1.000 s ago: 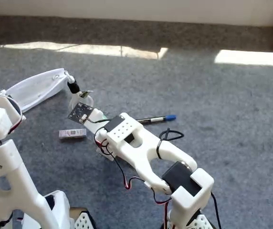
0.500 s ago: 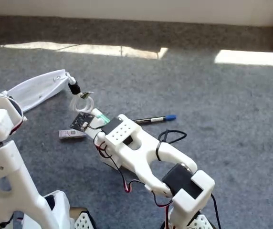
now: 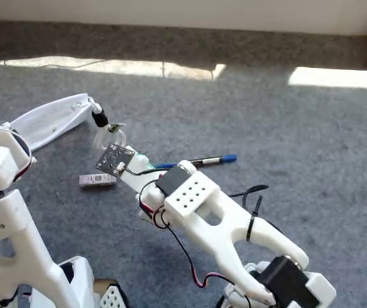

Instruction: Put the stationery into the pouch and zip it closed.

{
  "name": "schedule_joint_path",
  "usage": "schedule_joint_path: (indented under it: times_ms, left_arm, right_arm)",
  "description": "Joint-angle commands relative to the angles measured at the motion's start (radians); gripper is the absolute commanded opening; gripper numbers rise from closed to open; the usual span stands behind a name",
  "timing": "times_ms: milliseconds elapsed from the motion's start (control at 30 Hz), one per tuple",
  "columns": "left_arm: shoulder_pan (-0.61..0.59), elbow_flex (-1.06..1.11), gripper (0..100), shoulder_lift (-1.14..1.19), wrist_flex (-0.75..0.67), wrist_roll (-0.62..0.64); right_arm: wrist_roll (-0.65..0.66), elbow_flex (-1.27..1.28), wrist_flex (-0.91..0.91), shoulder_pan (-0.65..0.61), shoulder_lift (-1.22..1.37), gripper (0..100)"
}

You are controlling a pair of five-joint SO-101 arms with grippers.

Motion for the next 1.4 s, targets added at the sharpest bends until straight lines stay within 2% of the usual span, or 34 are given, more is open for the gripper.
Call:
schedule_joint_path:
  times_ms: [0,300,600,833,967,1067,1367]
  left_arm:
    - [0.048,0.007,1,0.018,-0.005,-0.005]
    - [0.194,0.008,1,0.018,0.002,-0.008]
    - [0.337,0.054,1,0.018,-0.005,-0.038]
    - [0.349,0.054,1,0.018,-0.005,-0.04]
    - [0.351,0.056,1,0.018,-0.005,-0.04]
    - [0.351,0.056,1,0.018,-0.005,-0.04]
    - [0.352,0.047,1,0.018,-0.002,-0.04]
  right_arm:
    - [0.008,0.028,0.004,-0.019,-0.145,0.5]
    - [0.008,0.09,-0.004,-0.018,-0.415,0.5]
    - [0.008,0.096,-0.05,-0.013,-0.581,0.5]
    - [0.005,0.094,-0.105,-0.015,-0.705,0.5]
    - [-0.107,0.096,-0.186,-0.013,-0.783,0.5]
    - [-0.144,0.096,-0.262,-0.016,-0.829,0.5]
    - [-0.146,0.096,-0.486,-0.018,-0.86,0.5]
